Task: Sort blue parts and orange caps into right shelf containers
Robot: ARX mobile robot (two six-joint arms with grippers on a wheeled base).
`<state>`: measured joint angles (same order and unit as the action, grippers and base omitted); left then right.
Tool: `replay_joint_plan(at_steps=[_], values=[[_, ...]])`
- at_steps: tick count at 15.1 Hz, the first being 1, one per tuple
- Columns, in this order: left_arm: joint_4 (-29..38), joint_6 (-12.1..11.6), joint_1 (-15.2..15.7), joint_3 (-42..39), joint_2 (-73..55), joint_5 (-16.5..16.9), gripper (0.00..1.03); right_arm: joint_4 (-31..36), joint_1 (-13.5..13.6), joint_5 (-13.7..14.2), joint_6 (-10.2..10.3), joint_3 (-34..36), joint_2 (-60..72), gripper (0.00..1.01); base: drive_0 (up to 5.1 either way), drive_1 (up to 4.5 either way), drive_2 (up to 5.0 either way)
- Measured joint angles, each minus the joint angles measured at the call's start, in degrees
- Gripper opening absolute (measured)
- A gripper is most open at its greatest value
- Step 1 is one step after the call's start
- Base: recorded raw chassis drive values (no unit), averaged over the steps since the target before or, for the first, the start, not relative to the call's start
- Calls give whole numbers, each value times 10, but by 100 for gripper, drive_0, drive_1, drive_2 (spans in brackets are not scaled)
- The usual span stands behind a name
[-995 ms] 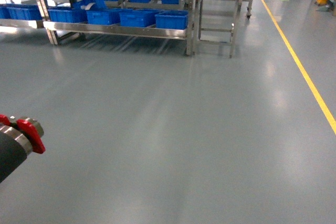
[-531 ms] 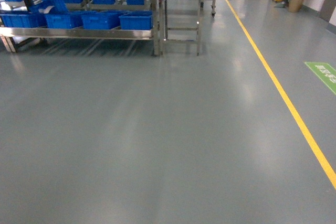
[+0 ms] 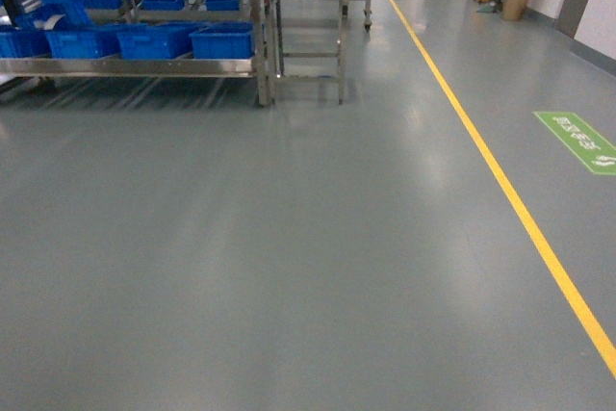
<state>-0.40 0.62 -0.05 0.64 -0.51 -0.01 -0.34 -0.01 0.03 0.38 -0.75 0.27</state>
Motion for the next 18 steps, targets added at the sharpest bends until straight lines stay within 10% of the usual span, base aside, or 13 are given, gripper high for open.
replay_joint_plan(at_steps=[18], values=[[0,0,0,0,0,0,42,-1,0,0,0,0,0,43,1,433,-431]])
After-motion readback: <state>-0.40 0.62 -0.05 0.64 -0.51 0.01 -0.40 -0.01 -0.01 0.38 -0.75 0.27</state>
